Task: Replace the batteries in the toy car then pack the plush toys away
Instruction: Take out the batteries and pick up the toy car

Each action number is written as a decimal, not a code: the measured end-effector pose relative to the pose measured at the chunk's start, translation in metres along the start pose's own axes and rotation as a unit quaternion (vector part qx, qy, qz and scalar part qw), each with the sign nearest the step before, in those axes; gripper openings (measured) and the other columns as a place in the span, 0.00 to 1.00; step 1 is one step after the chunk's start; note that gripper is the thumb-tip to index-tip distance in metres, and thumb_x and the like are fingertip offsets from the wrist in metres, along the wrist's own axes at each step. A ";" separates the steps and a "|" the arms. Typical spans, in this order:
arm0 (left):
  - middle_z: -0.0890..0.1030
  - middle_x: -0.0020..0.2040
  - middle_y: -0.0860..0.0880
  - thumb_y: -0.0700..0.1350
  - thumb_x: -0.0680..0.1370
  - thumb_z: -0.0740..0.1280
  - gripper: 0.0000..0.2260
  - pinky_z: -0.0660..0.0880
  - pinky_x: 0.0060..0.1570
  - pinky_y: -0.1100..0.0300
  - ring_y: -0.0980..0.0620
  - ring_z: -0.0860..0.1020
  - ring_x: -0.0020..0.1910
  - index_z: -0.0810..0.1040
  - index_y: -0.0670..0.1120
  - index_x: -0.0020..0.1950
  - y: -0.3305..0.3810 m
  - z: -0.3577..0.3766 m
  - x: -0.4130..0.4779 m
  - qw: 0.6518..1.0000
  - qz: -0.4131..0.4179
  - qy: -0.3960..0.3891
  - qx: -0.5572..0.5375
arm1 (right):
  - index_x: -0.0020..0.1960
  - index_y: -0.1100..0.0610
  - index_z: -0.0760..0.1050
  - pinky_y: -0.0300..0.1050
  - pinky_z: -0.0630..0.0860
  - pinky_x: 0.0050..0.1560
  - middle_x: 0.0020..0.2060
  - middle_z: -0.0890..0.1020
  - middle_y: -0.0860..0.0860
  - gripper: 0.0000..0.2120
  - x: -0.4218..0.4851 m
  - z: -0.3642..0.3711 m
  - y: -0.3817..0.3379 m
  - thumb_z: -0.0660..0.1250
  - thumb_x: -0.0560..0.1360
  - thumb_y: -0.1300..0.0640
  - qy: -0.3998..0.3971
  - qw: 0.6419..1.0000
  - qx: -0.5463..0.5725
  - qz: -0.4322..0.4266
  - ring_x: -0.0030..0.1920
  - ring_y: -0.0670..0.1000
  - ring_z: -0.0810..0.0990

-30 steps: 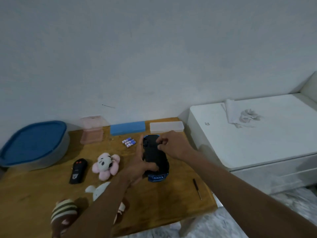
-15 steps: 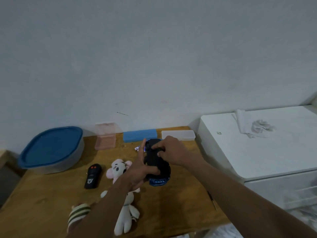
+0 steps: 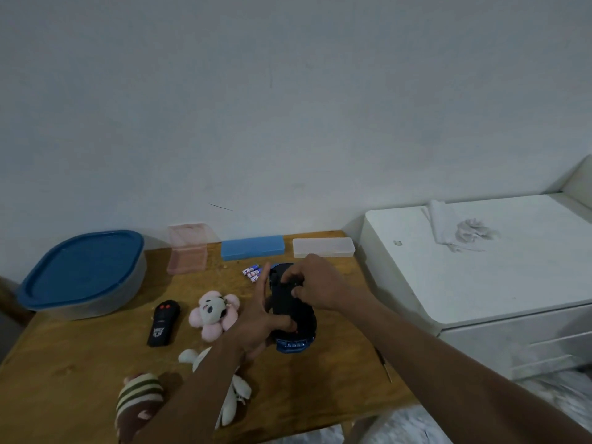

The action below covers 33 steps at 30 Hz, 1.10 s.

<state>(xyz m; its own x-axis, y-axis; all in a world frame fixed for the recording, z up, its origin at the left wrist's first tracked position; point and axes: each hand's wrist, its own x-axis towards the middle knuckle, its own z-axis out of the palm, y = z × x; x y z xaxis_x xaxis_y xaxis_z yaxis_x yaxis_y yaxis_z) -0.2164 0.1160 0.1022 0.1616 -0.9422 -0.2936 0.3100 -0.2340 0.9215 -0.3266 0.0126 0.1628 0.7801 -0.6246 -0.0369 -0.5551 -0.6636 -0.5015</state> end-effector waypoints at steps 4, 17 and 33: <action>0.71 0.68 0.42 0.20 0.69 0.63 0.50 0.80 0.43 0.51 0.39 0.79 0.56 0.54 0.66 0.75 -0.001 0.004 0.001 1.000 -0.006 -0.001 -0.011 | 0.60 0.56 0.79 0.42 0.75 0.55 0.59 0.80 0.54 0.16 -0.003 -0.004 0.002 0.70 0.72 0.63 0.003 1.000 0.002 0.001 0.56 0.53 0.78; 0.73 0.66 0.40 0.20 0.69 0.63 0.49 0.80 0.41 0.53 0.40 0.78 0.56 0.55 0.66 0.74 0.001 0.002 -0.001 1.000 -0.001 0.016 0.001 | 0.61 0.53 0.75 0.40 0.70 0.47 0.55 0.78 0.53 0.20 -0.013 -0.017 -0.002 0.69 0.72 0.66 -0.020 0.999 0.013 -0.030 0.49 0.47 0.71; 0.75 0.65 0.40 0.20 0.67 0.63 0.52 0.79 0.46 0.49 0.39 0.79 0.55 0.53 0.67 0.74 -0.013 0.009 -0.005 1.000 -0.014 0.004 0.021 | 0.58 0.52 0.79 0.49 0.79 0.50 0.40 0.72 0.42 0.17 -0.019 -0.033 0.019 0.63 0.75 0.68 -0.006 0.999 0.049 -0.022 0.43 0.45 0.73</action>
<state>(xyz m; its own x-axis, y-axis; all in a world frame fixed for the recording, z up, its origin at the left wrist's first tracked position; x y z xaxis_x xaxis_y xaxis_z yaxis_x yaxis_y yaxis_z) -0.2295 0.1215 0.0943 0.1607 -0.9332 -0.3214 0.2754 -0.2703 0.9225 -0.3611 -0.0018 0.1828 0.8069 -0.5903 -0.0226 -0.4896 -0.6468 -0.5848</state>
